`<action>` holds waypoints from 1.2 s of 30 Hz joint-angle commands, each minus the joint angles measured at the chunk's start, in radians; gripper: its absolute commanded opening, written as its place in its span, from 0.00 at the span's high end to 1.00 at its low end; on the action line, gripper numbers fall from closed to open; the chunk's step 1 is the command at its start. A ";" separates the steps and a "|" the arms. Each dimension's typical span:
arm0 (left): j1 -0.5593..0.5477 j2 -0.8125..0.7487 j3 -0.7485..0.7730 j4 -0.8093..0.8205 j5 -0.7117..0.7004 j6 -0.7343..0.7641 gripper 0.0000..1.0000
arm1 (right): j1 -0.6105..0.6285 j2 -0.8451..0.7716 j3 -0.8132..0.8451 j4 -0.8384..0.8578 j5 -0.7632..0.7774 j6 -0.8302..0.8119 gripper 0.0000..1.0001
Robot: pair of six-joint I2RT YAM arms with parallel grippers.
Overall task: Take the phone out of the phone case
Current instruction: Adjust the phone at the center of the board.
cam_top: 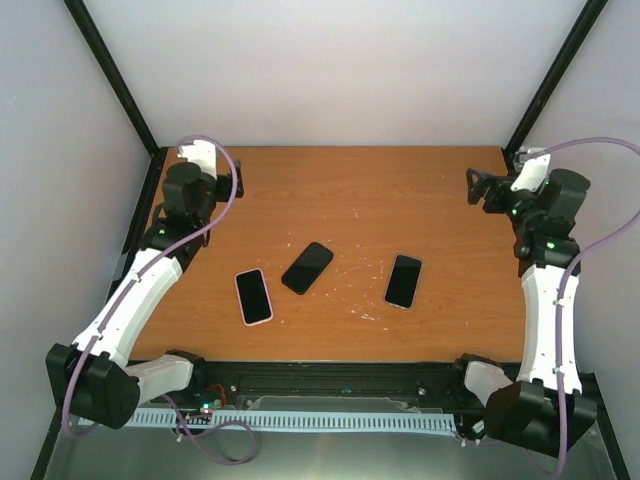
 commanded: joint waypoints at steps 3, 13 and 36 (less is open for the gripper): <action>-0.102 0.017 -0.021 -0.079 0.155 -0.091 0.09 | 0.095 -0.023 -0.089 -0.006 0.063 -0.042 0.00; -0.460 0.210 0.043 -0.230 0.278 -0.195 0.17 | 0.192 -0.130 -0.293 -0.017 0.092 -0.162 0.00; -0.658 0.560 0.210 -0.393 0.483 -0.360 0.06 | 0.207 -0.202 -0.400 0.006 0.198 -0.278 0.00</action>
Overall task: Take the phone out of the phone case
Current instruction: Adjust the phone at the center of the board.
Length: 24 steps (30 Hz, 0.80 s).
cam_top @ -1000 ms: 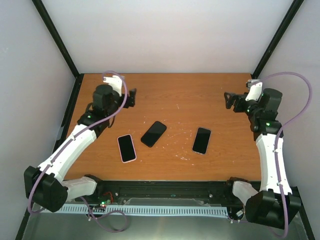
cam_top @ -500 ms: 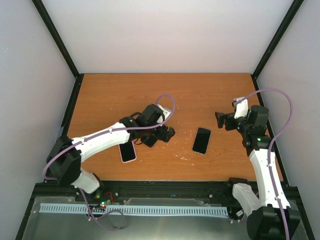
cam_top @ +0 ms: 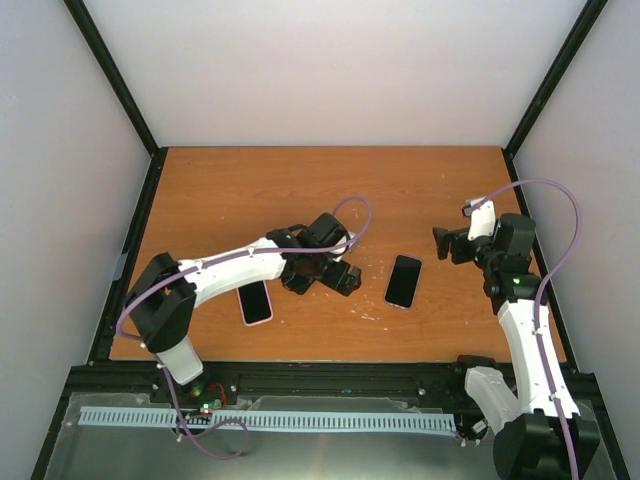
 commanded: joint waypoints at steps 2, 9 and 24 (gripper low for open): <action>-0.062 0.088 0.090 0.109 0.106 -0.121 0.01 | 0.011 -0.020 -0.011 0.044 0.113 -0.014 0.00; -0.149 0.331 0.360 -0.001 -0.042 -0.124 0.01 | -0.007 0.050 0.014 0.060 0.368 0.034 0.00; -0.209 0.641 0.706 -0.158 -0.137 -0.142 0.00 | -0.020 0.023 0.008 0.058 0.326 0.038 0.00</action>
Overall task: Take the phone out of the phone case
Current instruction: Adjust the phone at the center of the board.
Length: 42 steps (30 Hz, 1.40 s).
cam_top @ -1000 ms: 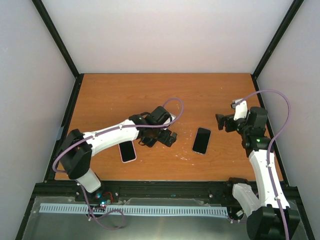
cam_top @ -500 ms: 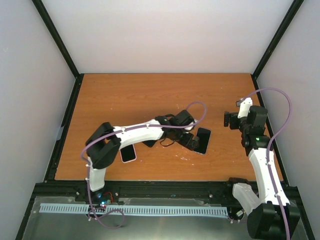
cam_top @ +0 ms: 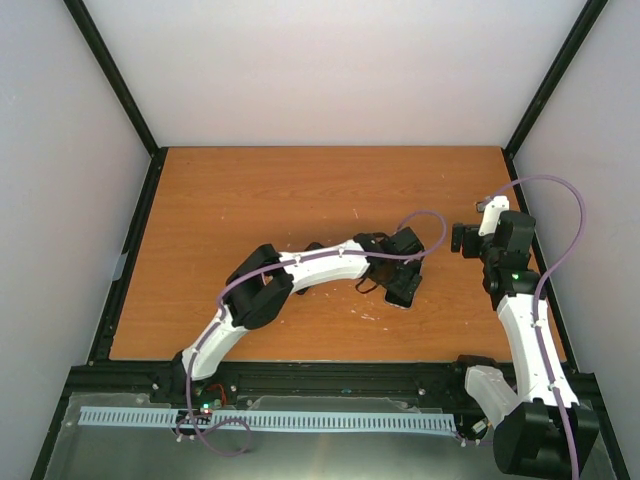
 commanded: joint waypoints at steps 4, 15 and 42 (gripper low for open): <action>-0.035 0.091 0.123 -0.080 0.057 0.018 0.00 | -0.005 -0.025 0.008 0.017 0.008 0.008 0.00; -0.054 0.138 0.188 -0.162 -0.027 0.009 0.01 | -0.005 -0.025 0.009 0.017 -0.001 0.006 0.00; -0.093 0.051 -0.001 -0.207 -0.226 -0.023 0.01 | -0.009 -0.038 0.009 0.017 0.009 0.005 0.00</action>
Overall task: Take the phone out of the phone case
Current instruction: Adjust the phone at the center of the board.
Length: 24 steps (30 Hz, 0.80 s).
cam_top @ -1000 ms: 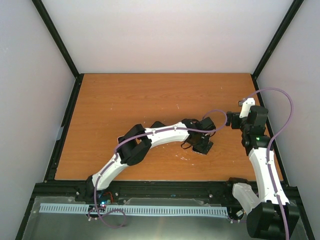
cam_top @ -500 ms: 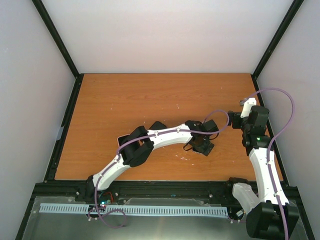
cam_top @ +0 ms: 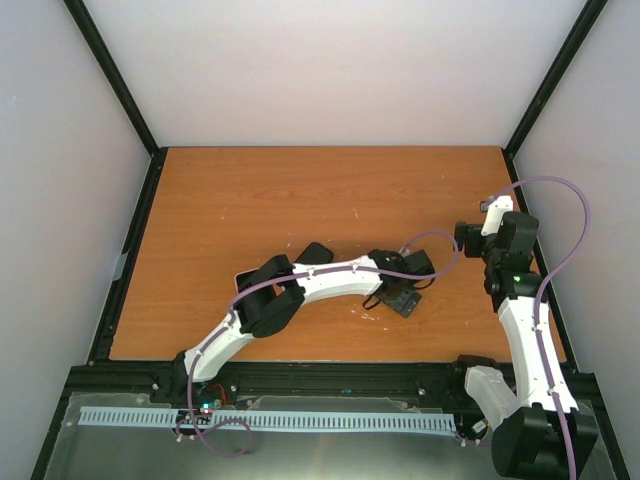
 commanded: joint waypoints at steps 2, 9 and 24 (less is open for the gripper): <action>0.019 -0.123 -0.198 -0.036 -0.065 -0.025 0.01 | 0.001 -0.019 0.009 0.011 0.003 -0.001 0.00; 0.060 -0.296 -0.404 0.174 0.110 0.138 0.01 | -0.010 -0.016 0.009 0.009 0.007 0.003 0.00; 0.149 -0.181 -0.207 0.213 0.330 0.277 0.00 | -0.111 0.182 0.243 -0.420 -0.172 -0.200 0.00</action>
